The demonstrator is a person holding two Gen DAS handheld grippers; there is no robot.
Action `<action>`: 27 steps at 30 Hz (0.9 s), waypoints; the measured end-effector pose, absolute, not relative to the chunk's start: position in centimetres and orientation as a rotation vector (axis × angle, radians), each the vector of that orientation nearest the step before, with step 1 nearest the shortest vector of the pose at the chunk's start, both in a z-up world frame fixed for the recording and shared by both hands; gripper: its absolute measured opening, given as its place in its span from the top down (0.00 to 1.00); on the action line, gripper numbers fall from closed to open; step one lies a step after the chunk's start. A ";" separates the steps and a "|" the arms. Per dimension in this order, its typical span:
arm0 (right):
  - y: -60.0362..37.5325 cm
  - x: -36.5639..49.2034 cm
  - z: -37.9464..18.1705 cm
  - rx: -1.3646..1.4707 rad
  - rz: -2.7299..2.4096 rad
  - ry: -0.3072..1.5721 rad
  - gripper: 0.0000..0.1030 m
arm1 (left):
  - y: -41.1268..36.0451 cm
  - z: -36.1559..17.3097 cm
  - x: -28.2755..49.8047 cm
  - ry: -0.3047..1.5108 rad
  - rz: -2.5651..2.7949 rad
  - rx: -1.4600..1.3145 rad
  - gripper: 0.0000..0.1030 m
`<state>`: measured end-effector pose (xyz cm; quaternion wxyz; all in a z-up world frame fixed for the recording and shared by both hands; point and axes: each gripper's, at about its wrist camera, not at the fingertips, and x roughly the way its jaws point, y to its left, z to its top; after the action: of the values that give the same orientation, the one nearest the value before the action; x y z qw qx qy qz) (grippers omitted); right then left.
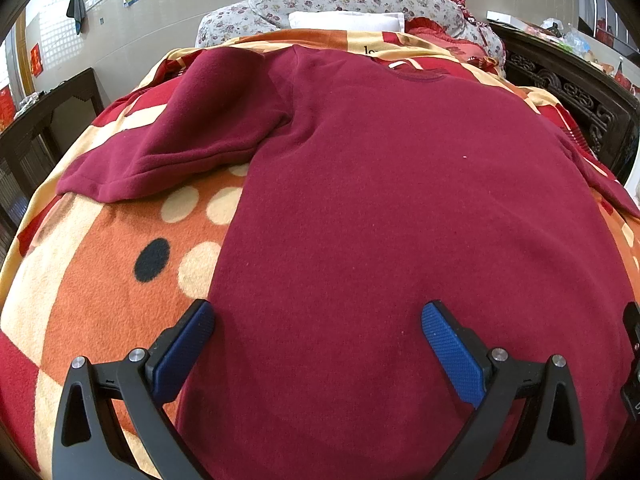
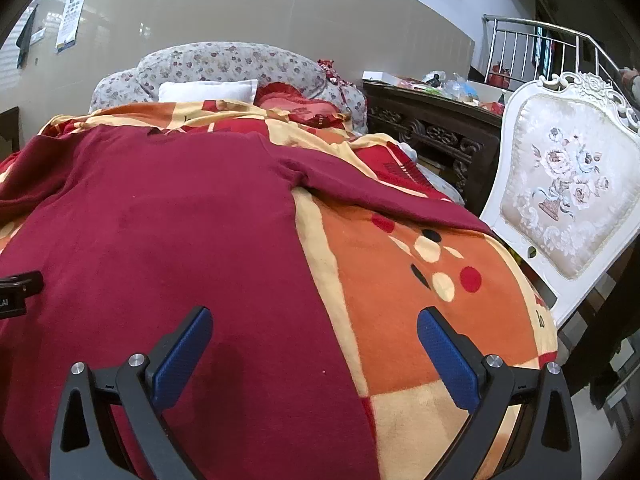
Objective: Fold small clothes
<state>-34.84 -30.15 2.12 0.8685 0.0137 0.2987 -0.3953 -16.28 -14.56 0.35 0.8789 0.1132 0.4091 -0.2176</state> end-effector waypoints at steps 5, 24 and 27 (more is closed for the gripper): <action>-30.1 -34.9 2.2 0.032 -0.827 0.616 0.00 | -14.5 0.3 -16.3 0.853 -0.454 0.236 0.00; -30.0 -34.6 2.3 0.031 -0.826 0.617 0.00 | -14.1 1.3 -16.8 0.813 -0.473 0.203 0.00; -30.1 -34.6 2.3 0.036 -0.820 0.613 0.00 | -12.6 3.2 -16.8 0.756 -0.510 0.159 0.00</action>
<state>-34.59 -30.11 2.27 0.8718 0.0172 0.2932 -0.3921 -16.75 -12.59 3.19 0.8948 0.0766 0.3646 -0.2462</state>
